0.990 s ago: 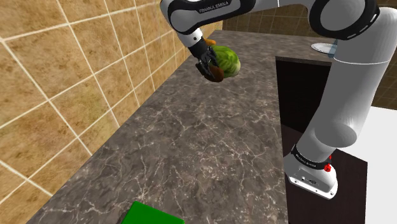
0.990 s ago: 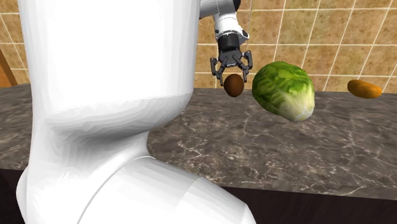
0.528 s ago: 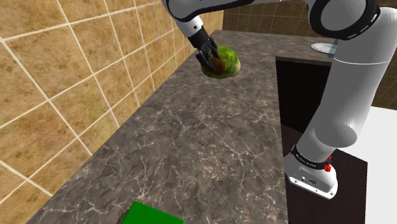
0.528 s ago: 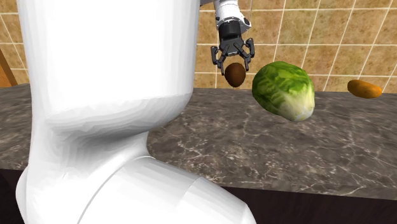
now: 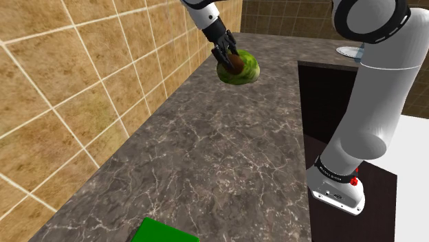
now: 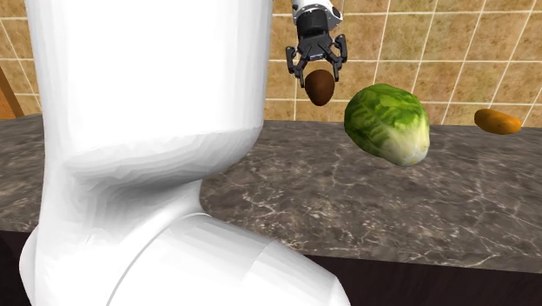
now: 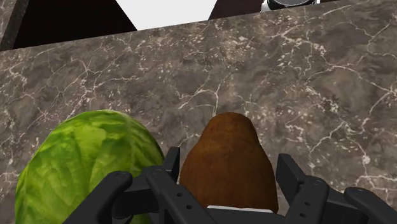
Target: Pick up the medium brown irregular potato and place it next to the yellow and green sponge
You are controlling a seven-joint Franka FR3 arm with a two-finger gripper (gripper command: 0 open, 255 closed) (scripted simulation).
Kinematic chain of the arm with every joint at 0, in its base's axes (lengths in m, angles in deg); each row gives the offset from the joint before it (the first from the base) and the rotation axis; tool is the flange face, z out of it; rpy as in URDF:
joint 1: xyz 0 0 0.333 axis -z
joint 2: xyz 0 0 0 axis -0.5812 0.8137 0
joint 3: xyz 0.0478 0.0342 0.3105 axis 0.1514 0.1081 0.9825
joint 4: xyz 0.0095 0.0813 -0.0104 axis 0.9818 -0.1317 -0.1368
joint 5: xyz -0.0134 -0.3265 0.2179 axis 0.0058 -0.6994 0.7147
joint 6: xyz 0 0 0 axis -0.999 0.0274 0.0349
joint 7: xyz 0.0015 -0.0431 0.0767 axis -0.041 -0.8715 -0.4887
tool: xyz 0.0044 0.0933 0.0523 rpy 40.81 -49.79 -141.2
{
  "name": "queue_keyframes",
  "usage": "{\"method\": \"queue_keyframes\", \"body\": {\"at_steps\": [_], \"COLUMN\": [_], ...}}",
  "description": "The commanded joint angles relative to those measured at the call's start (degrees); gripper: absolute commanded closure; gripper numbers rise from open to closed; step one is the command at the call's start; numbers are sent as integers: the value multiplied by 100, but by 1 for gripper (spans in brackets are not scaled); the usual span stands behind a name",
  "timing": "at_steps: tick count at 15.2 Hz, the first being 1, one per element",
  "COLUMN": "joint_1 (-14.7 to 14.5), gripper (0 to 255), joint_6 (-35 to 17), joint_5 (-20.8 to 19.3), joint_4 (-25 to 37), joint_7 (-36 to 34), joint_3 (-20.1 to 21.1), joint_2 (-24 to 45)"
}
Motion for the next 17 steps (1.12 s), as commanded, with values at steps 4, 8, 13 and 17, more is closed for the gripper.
{"method": "queue_keyframes", "body": {"at_steps": [4,8,13,17], "joint_1": [-218,-428,-707,-939], "gripper": [255,255,255,255], "joint_6": [-43,-62,-57,-50], "joint_5": [360,704,1159,1538], "joint_4": [-695,-1192,-1637,-1869], "joint_7": [-519,-992,-1611,-2137], "joint_3": [201,399,675,920], "joint_2": [-558,-973,-1371,-1594]}}
